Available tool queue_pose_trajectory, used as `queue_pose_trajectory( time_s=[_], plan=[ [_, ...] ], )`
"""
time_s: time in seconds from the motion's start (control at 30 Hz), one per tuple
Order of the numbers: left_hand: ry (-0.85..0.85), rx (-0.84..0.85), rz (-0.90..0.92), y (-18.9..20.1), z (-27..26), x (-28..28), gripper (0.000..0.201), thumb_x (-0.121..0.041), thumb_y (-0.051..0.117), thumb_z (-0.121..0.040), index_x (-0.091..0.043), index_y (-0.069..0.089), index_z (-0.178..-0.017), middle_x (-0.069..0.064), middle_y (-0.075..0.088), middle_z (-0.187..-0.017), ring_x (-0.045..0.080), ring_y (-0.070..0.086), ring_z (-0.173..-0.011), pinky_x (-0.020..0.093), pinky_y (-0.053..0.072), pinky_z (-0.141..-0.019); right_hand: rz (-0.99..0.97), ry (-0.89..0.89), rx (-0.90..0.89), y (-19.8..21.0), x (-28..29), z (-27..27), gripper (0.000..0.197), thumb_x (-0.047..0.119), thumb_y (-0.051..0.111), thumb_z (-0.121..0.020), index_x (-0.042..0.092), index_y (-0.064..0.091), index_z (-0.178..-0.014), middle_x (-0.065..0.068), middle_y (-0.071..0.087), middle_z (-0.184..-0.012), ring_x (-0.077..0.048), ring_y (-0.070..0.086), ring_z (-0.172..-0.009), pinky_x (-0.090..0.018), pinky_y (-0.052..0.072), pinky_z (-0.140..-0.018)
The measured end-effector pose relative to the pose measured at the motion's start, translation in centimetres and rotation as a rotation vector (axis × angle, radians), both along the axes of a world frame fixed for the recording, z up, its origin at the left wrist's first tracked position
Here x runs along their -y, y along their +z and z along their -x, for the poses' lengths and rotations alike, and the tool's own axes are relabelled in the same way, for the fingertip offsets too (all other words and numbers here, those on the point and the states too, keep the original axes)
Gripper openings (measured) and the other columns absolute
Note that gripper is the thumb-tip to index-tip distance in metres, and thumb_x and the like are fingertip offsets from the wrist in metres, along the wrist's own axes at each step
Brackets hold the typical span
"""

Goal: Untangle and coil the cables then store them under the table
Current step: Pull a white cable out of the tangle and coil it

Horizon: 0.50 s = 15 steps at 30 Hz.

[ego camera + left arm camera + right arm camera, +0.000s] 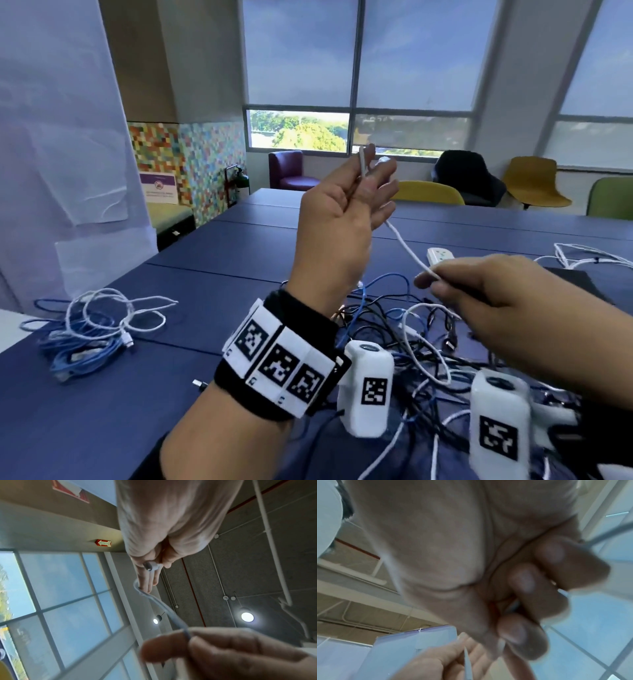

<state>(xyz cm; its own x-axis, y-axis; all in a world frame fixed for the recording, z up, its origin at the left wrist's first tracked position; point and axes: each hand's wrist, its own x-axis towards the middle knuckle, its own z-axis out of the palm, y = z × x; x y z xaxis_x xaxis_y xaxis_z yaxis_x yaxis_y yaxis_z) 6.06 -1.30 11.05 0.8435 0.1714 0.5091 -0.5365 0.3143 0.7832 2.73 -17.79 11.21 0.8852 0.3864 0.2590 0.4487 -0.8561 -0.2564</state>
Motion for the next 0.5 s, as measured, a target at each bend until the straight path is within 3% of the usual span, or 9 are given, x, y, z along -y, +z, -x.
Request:
queue_pose_trajectory(
  time_s=[0.07, 0.13, 0.23, 0.3, 0.4, 0.43, 0.5],
  plan=[
    [-0.014, -0.018, -0.057, -0.3, -0.1, 0.2, 0.028, -0.007, 0.046, -0.1, -0.016, 0.057, -0.124, 0.008, 0.066, -0.122, 0.022, 0.064, -0.114, 0.039, 0.05, -0.098, -0.015, 0.007, 0.024, 0.4, 0.0, 0.6, 0.036, 0.04, 0.042, -0.096, 0.013, 0.065, -0.097, 0.001, 0.057, -0.066, -0.004, 0.048, -0.058, -0.025, 0.037, -0.056],
    [-0.026, -0.025, -0.114, -0.7, -0.2, 0.5, 0.033, -0.007, 0.047, -0.1, -0.009, 0.054, -0.133, 0.008, 0.065, -0.125, 0.017, 0.063, -0.115, 0.033, 0.049, -0.1, 0.005, 0.012, 0.019, 0.7, 0.0, 0.9, 0.038, 0.042, 0.041, -0.096, 0.012, 0.064, -0.095, 0.014, 0.055, -0.069, -0.005, 0.047, -0.056, -0.023, 0.036, -0.056],
    [-0.048, 0.007, -0.238, -1.1, 0.1, 1.1, 0.032, -0.004, 0.047, -0.099, -0.01, 0.057, -0.129, 0.01, 0.065, -0.125, 0.012, 0.064, -0.113, 0.026, 0.048, -0.101, -0.053, 0.063, 0.058, 0.9, 0.0, 1.2, 0.041, 0.044, 0.045, -0.092, 0.01, 0.064, -0.081, 0.001, 0.055, -0.061, -0.013, 0.046, -0.054, -0.025, 0.036, -0.053],
    [-0.069, 0.006, -0.344, -1.2, 0.3, 1.3, 0.032, -0.005, 0.048, -0.099, -0.009, 0.057, -0.13, 0.006, 0.069, -0.115, 0.009, 0.066, -0.108, 0.023, 0.049, -0.098, -0.186, 0.11, 0.167, 0.9, 0.3, 1.2, 0.04, 0.045, 0.053, -0.088, 0.01, 0.067, -0.073, -0.002, 0.056, -0.058, -0.016, 0.05, -0.053, -0.028, 0.039, -0.052],
    [-0.06, 0.022, -0.486, -1.3, 0.4, 1.4, 0.037, -0.005, 0.048, -0.099, -0.004, 0.053, -0.136, 0.007, 0.068, -0.118, 0.01, 0.066, -0.105, 0.022, 0.05, -0.095, -0.527, 0.17, 0.257, 0.9, 0.5, 1.0, 0.026, 0.044, 0.066, -0.083, 0.023, 0.076, -0.073, 0.0, 0.057, -0.051, -0.016, 0.045, -0.046, -0.031, 0.036, -0.046],
    [-0.07, 0.029, -0.511, -1.2, 0.5, 1.3, 0.035, -0.005, 0.048, -0.1, -0.002, 0.055, -0.134, 0.011, 0.07, -0.112, 0.011, 0.068, -0.098, 0.022, 0.051, -0.093, -0.583, 0.182, 0.257, 0.9, 0.6, 0.8, 0.024, 0.045, 0.068, -0.082, 0.025, 0.076, -0.072, -0.002, 0.052, -0.048, -0.019, 0.039, -0.046, -0.029, 0.032, -0.044],
    [-0.158, 0.036, -0.54, -1.1, 1.1, 1.1, 0.03, -0.005, 0.044, -0.101, -0.001, 0.061, -0.126, 0.016, 0.071, -0.077, 0.012, 0.069, -0.068, 0.024, 0.051, -0.086, -0.624, 0.187, 0.251, 0.7, 0.6, 0.3, 0.026, 0.048, 0.07, -0.08, 0.024, 0.072, -0.072, -0.013, 0.05, -0.05, -0.028, 0.037, -0.048, -0.031, 0.029, -0.044]
  ],
)
